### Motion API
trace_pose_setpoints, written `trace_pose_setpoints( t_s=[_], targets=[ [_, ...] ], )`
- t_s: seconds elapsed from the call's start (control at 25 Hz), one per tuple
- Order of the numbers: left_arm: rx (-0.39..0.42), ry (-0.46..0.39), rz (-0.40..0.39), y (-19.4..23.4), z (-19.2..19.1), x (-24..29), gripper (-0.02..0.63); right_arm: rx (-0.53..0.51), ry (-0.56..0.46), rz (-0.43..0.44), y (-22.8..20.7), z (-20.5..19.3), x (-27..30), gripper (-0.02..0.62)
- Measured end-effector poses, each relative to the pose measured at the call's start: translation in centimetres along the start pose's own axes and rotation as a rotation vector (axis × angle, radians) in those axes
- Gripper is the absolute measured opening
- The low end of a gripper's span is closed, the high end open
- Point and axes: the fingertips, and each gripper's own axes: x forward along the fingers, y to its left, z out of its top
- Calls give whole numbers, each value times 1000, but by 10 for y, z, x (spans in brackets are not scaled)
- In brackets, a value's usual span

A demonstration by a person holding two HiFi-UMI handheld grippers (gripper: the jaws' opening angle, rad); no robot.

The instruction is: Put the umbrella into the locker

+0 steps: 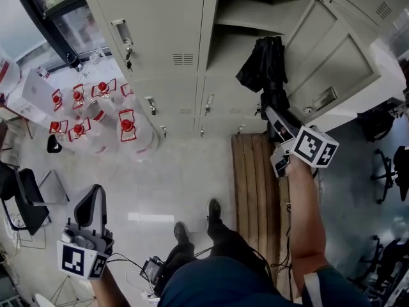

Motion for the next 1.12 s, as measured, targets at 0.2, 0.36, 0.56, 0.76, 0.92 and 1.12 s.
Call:
trace_pose_setpoints(
  t_s=[0.2,0.36,0.56,0.76,0.92,1.12],
  targets=[
    [7,11,10,5,-5,11,18,14,21,-2,-12,-2,27,199],
    [-16,4,14,9,-7,18,18,13,34,-4,-19,-4,48,199],
    [-12,27,18,18,-17,27,18,14,47,-8,-29,-5,77,199],
    [-22,42,27,23,-27,37,18,15,61,-13,-41,-6,103,199],
    [-28,55,31,26,-36,44,18,12,75,-24,-51,-7,124,199],
    [-40,76,38,29,-47,55,18,10,90,-31,-65,-8,149,200]
  ],
)
